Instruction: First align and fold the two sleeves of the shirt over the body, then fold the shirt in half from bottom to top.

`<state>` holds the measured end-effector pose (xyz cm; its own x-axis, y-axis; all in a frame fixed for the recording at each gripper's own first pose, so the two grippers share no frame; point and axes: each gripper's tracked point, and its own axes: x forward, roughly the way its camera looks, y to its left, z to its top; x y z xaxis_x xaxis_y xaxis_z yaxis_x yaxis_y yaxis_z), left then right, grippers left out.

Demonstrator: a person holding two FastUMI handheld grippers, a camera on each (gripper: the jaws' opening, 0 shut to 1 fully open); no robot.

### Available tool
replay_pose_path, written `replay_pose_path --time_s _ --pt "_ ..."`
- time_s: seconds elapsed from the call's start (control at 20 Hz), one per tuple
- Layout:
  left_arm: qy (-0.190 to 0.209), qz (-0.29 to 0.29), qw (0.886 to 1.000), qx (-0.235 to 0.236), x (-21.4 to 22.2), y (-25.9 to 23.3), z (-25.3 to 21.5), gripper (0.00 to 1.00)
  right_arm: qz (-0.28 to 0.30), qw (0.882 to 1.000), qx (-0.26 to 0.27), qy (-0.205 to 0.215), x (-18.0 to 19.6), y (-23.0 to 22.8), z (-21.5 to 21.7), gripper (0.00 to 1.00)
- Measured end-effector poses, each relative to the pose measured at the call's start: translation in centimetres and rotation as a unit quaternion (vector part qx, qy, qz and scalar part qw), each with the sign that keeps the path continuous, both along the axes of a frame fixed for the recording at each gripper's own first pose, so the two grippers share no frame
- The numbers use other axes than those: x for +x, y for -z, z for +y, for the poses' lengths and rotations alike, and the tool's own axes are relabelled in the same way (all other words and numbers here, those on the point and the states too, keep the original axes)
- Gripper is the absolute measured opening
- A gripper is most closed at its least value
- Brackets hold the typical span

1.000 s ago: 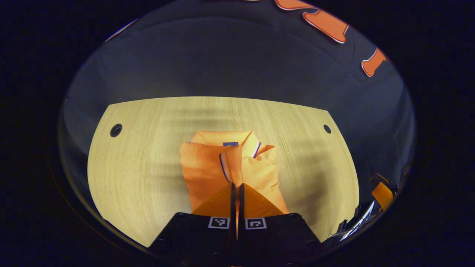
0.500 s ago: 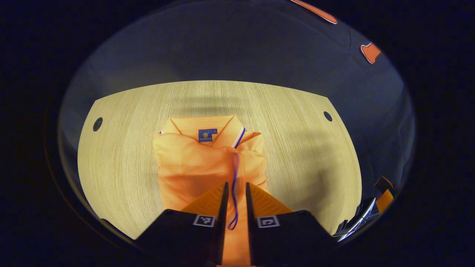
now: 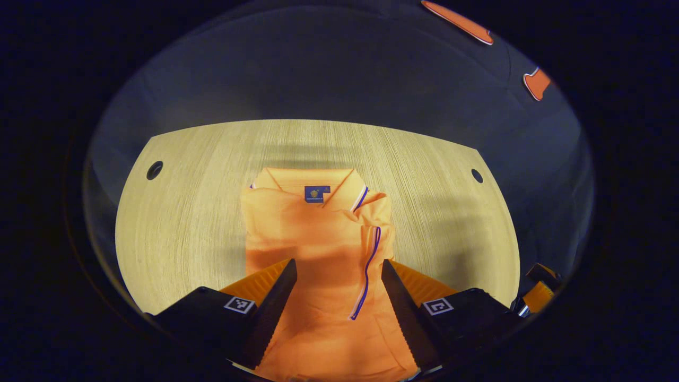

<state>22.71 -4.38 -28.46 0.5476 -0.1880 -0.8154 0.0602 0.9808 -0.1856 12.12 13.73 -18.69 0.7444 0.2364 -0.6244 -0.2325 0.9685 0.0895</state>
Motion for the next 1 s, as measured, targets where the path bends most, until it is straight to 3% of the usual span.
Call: replay_pose_path --time_s 0.25,0.55,1.0 --pt "-0.023 -0.020 1.000 -0.001 -2.5 -2.7 4.7 0.99 -0.002 0.999 -0.021 -0.024 0.0 0.3 3.6 0.98" --pt "-0.047 -0.052 0.996 0.051 -7.7 -4.1 12.1 0.99 0.014 0.997 -0.059 -0.051 -1.4 1.9 7.3 0.99" --pt "-0.033 -0.005 0.998 0.058 -19.6 -0.2 15.5 0.99 0.087 0.981 -0.152 -0.077 -8.3 8.4 8.0 0.99"
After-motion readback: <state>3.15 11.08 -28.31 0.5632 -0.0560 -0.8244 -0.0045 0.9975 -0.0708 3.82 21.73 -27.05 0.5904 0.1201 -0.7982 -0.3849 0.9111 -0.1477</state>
